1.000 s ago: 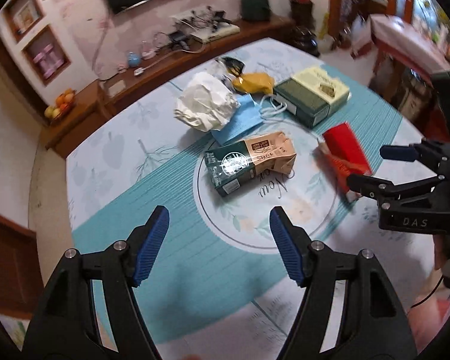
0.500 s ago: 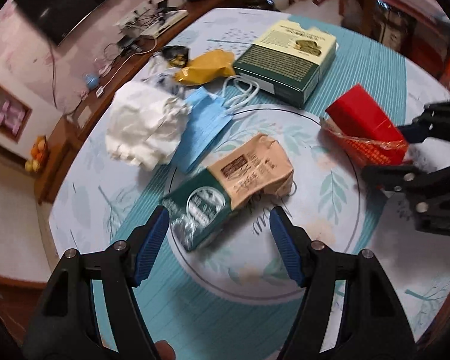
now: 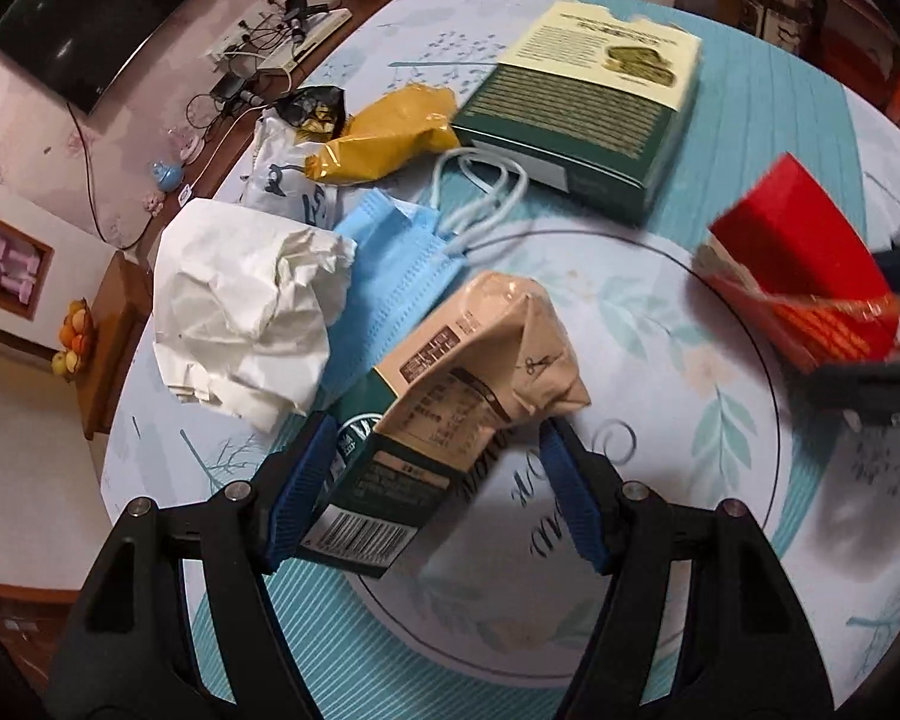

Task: Collect trash
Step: 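Grasp the green milk carton with the left tool while the right tool grasps the red box, then carry the milk carton and red box down over the trash bin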

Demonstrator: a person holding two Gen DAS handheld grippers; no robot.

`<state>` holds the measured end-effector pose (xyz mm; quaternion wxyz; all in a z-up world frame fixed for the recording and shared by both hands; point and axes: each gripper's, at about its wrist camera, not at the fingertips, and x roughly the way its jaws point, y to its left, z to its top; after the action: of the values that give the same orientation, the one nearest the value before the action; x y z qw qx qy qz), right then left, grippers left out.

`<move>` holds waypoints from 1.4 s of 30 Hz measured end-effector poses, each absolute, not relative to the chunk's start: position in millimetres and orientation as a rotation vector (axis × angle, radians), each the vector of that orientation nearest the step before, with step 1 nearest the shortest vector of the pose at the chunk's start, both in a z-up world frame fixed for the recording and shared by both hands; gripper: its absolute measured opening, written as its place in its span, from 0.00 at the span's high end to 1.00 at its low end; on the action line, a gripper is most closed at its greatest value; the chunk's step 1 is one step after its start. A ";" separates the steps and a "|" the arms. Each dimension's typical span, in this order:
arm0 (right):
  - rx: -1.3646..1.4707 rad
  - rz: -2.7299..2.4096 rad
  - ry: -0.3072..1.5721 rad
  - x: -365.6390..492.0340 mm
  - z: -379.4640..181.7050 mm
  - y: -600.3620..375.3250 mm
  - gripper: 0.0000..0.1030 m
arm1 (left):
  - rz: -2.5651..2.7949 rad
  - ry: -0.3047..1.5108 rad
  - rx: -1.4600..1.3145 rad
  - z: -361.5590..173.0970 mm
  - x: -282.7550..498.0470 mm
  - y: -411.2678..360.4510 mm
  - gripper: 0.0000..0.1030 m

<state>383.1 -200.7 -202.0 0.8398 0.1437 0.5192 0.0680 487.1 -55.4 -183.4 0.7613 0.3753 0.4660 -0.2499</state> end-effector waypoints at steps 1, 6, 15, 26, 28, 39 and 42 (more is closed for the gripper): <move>0.317 0.148 1.093 382.8 -202.5 -202.3 0.55 | -0.532 1.009 0.817 -185.5 490.2 -56.3 0.35; 0.351 0.151 1.073 379.9 -202.9 -206.0 0.55 | -0.486 0.971 0.824 -187.9 493.1 -59.0 0.41; 0.371 0.141 1.073 360.0 -195.7 -206.2 0.57 | -0.434 0.974 0.755 -171.6 480.8 -54.1 0.73; 0.409 0.155 1.031 280.2 -149.0 -205.9 0.59 | -0.433 0.935 0.662 -106.8 365.3 -42.5 0.73; 0.410 0.157 1.019 257.9 -138.0 -201.9 0.60 | -0.434 0.943 0.629 -94.7 334.3 -39.2 0.73; 0.433 0.155 0.993 96.0 -99.6 -200.7 0.60 | -0.541 1.004 0.372 -70.8 148.0 -34.1 0.73; 0.432 0.139 1.006 53.2 -101.7 -200.2 0.60 | -0.576 1.023 0.335 -81.6 102.5 -40.6 0.73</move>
<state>53.2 -200.2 -101.7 0.8516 0.2053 0.4778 0.0659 102.5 -40.6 -81.6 0.8195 0.1573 0.4802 -0.2704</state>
